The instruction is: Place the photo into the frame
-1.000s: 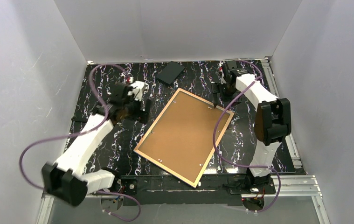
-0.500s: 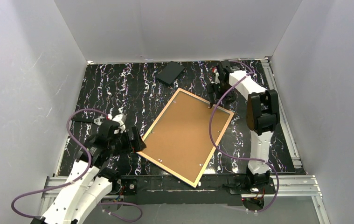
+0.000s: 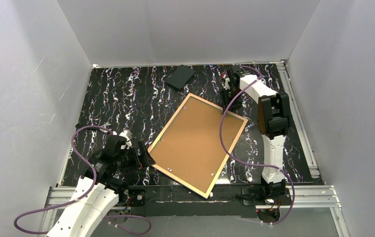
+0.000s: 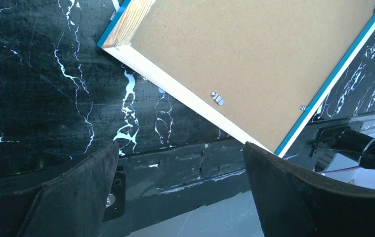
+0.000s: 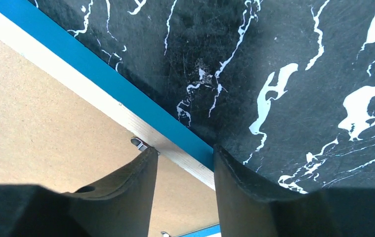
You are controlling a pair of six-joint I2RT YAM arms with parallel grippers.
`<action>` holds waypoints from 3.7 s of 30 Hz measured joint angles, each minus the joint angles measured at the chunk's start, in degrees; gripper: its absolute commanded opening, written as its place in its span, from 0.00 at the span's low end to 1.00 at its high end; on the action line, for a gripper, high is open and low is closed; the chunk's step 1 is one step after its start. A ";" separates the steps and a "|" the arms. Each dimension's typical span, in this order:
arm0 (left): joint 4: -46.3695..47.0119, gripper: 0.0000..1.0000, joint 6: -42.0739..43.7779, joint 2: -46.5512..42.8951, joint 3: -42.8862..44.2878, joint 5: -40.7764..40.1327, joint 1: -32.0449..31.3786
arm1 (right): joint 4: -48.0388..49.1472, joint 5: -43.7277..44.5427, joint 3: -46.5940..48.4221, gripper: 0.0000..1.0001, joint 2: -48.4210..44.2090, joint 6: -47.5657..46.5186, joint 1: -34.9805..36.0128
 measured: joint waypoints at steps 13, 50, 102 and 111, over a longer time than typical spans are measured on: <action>-0.04 0.98 -0.24 -1.25 -0.94 2.12 0.00 | 1.79 -8.11 -11.34 0.17 -6.73 2.97 -4.44; 5.79 0.95 7.89 38.45 8.28 -6.12 7.10 | 5.90 -4.87 -33.46 0.73 -23.19 11.43 -2.36; 12.61 0.96 11.78 43.45 10.40 2.80 8.92 | 9.11 -3.17 -33.20 0.69 -33.05 14.49 -1.29; 11.32 0.92 13.22 49.40 19.26 -1.31 9.60 | 11.96 -8.28 -43.74 0.56 -33.07 15.06 -5.95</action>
